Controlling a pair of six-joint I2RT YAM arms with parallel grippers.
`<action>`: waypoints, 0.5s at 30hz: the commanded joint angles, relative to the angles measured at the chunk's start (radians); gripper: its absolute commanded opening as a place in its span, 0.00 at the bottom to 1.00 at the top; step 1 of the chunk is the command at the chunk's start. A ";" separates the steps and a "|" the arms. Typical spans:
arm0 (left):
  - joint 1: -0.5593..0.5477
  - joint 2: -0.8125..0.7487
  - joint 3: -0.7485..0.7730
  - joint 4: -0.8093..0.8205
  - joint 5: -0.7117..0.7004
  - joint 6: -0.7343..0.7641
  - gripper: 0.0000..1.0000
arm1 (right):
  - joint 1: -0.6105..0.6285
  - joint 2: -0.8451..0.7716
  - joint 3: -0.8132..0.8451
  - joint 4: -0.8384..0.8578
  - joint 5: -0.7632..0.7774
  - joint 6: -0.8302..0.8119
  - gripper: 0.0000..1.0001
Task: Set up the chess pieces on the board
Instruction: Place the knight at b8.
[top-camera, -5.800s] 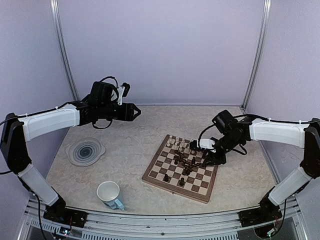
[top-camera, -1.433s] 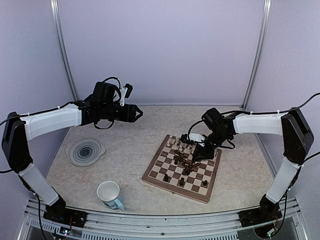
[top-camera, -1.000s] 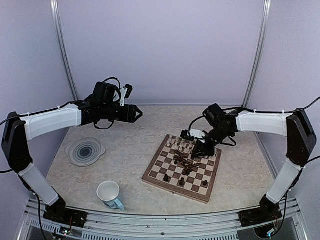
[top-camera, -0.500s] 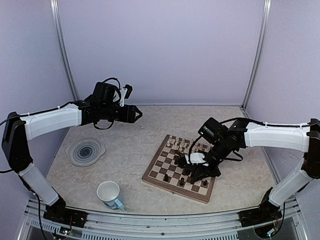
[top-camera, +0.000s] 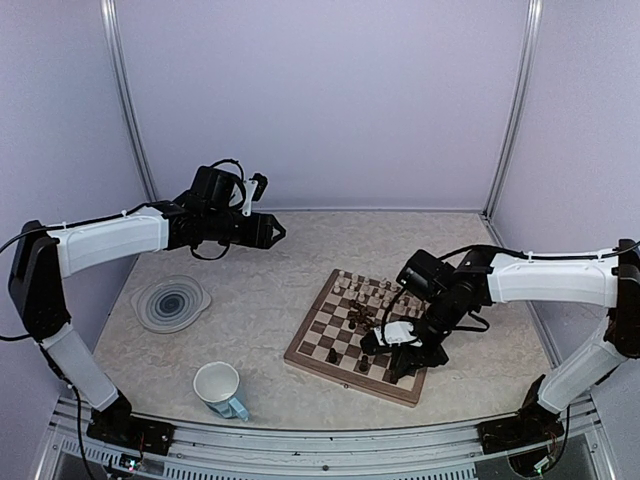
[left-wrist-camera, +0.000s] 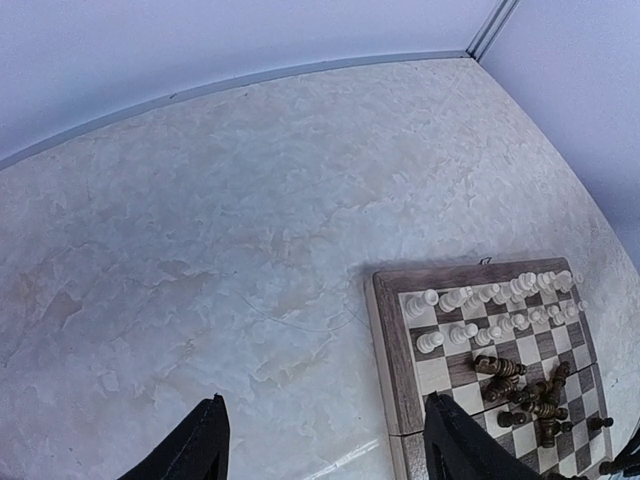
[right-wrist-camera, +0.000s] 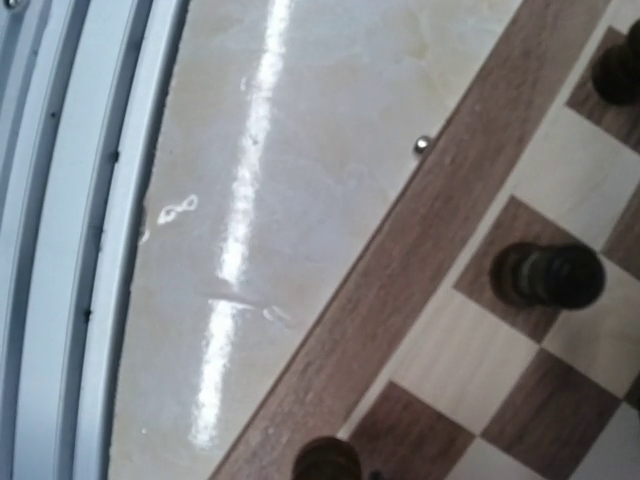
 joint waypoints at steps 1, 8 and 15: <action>0.006 0.016 0.036 -0.002 -0.002 0.017 0.66 | 0.012 -0.003 -0.014 0.025 -0.003 -0.014 0.05; 0.006 0.012 0.037 -0.006 -0.001 0.019 0.66 | 0.013 0.021 -0.028 0.075 0.024 0.003 0.08; 0.006 0.007 0.038 -0.007 0.001 0.020 0.66 | 0.014 0.043 -0.032 0.084 0.023 -0.001 0.08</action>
